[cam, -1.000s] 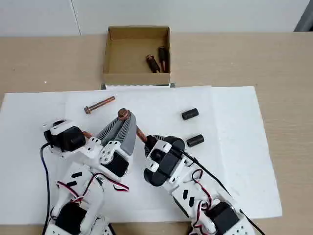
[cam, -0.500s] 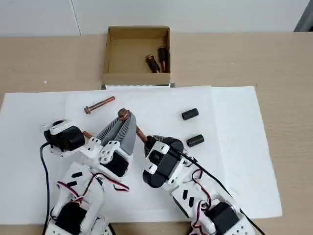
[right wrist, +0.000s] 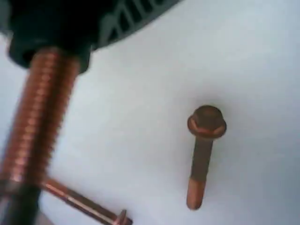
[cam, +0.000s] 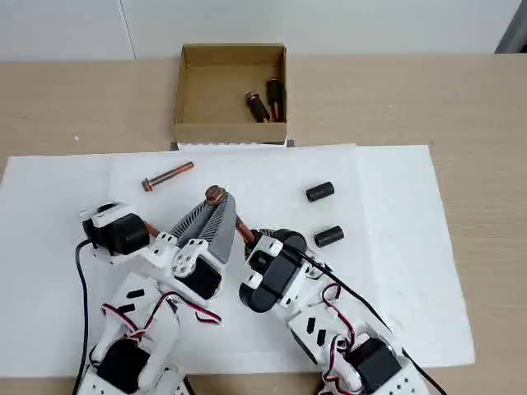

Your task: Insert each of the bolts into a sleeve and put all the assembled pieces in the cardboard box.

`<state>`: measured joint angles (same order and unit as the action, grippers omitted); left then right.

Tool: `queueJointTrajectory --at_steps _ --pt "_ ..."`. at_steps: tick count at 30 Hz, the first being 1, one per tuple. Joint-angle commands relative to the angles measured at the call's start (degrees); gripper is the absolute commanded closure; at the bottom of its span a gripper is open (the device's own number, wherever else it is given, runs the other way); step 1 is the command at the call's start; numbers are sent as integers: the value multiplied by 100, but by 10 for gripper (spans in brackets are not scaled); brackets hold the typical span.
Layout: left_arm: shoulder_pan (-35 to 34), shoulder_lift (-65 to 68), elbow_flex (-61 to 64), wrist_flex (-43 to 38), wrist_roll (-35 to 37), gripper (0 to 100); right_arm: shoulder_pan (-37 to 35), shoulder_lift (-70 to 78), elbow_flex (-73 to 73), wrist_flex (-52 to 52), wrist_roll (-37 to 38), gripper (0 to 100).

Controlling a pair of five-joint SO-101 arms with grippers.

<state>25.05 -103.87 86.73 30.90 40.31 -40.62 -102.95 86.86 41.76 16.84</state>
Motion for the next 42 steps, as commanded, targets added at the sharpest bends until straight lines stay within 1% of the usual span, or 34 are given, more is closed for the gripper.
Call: queueJointTrajectory --at_steps 1,5,11,18,20,24,34,38,40,42 --pt "62 -18 4 -44 -35 994 -66 -66 -193 -180 62 995" --pt "53 -18 -13 -70 -44 994 -66 -66 -193 -180 62 995" --pt "-193 -9 -4 -466 -167 994 -66 -66 -193 -180 62 995" --pt "-167 -9 48 -440 -158 994 -66 -66 -255 -180 62 995" --pt "-79 -9 101 -325 -158 994 -66 -66 -255 -180 62 995" --pt "281 -9 110 158 -149 994 -40 -66 -255 -391 62 995" --pt "299 -9 110 853 -158 994 -22 -66 -246 -831 70 995" --pt "281 -9 110 1046 -255 991 -22 -66 -229 -822 70 995" --pt "281 -9 110 1125 -536 959 -22 -66 -220 -813 70 995" --pt "273 -9 92 1196 -686 880 -13 -57 -211 -813 70 995"
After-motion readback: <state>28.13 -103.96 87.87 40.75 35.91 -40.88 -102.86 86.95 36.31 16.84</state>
